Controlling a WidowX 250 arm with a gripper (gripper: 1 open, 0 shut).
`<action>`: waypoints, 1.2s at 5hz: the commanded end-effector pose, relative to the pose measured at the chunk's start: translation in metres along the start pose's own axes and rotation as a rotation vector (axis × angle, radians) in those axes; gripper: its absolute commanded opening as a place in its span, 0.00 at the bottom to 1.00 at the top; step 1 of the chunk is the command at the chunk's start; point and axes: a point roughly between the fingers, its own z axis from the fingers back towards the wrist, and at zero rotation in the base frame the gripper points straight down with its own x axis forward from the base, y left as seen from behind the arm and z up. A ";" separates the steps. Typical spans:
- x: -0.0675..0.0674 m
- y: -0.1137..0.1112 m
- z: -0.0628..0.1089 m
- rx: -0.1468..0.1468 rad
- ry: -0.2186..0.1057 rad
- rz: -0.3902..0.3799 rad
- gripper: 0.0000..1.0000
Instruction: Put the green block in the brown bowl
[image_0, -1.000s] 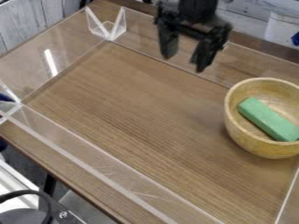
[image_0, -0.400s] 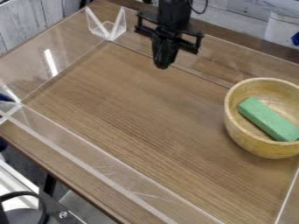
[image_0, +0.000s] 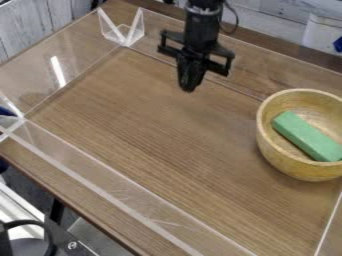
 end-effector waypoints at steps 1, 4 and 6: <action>0.011 -0.008 0.006 0.014 -0.056 -0.022 0.00; 0.020 -0.019 -0.028 0.010 -0.015 -0.039 0.00; 0.027 -0.015 -0.031 -0.031 -0.020 -0.034 0.00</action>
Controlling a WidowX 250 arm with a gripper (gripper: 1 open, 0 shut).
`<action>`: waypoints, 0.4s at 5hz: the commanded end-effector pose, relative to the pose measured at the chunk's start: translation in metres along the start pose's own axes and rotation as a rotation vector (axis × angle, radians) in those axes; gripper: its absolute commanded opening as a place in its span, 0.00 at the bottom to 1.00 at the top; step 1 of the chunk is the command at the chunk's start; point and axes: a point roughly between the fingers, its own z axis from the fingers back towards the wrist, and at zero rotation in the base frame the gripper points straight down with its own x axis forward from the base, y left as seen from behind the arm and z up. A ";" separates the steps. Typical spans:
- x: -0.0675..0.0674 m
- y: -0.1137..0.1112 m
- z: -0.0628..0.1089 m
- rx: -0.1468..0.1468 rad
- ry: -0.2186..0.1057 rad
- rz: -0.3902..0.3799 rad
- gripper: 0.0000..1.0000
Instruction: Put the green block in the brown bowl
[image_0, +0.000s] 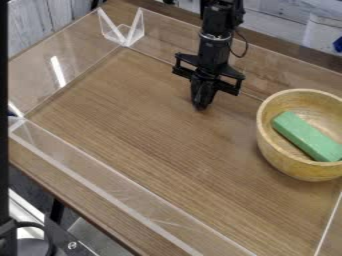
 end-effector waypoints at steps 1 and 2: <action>0.002 0.005 0.008 -0.026 -0.044 -0.004 1.00; -0.001 0.005 0.020 -0.033 -0.052 -0.031 1.00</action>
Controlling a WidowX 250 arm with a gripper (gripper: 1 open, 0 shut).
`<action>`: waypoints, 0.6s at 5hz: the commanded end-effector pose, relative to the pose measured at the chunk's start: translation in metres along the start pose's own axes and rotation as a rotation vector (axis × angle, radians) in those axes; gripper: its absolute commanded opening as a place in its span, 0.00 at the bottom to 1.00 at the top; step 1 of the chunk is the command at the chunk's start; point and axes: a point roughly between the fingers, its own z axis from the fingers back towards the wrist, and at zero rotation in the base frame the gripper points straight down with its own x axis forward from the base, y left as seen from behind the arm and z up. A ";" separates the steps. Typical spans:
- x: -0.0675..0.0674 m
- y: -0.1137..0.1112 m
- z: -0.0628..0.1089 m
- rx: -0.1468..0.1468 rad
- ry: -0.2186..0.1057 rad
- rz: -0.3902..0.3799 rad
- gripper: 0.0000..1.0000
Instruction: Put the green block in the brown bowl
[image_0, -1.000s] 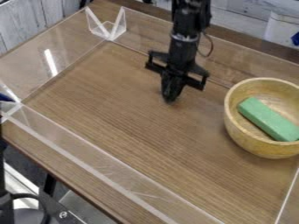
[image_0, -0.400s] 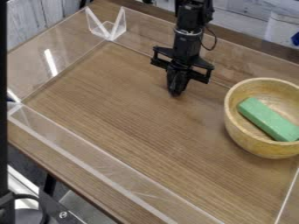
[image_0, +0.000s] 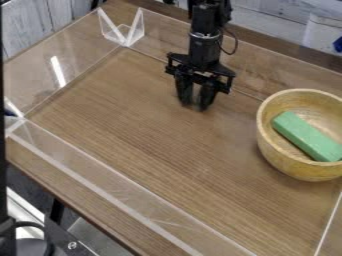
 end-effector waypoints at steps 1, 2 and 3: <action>-0.005 -0.002 0.060 -0.015 -0.130 -0.042 1.00; -0.014 0.002 0.103 -0.011 -0.259 -0.066 1.00; -0.022 0.020 0.119 0.007 -0.315 -0.069 1.00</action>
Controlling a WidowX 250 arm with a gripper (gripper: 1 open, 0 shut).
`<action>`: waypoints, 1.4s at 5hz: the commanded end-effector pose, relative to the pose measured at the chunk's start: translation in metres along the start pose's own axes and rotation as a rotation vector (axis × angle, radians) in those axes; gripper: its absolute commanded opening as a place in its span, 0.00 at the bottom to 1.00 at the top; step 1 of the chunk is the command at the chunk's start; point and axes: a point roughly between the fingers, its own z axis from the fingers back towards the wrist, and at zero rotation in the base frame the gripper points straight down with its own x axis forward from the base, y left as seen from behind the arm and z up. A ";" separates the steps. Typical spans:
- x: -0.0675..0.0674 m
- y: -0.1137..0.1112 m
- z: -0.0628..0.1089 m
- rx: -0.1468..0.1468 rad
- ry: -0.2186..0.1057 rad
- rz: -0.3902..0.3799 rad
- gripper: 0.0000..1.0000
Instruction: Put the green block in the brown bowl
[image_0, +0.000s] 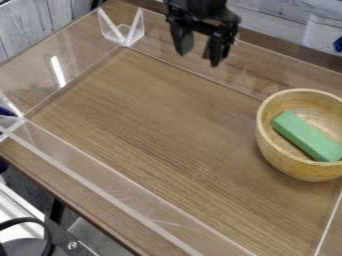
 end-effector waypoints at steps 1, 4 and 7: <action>0.000 0.025 0.018 0.001 -0.007 -0.008 1.00; -0.008 0.006 0.026 -0.074 0.048 -0.029 1.00; -0.002 0.004 0.013 -0.078 0.072 -0.031 1.00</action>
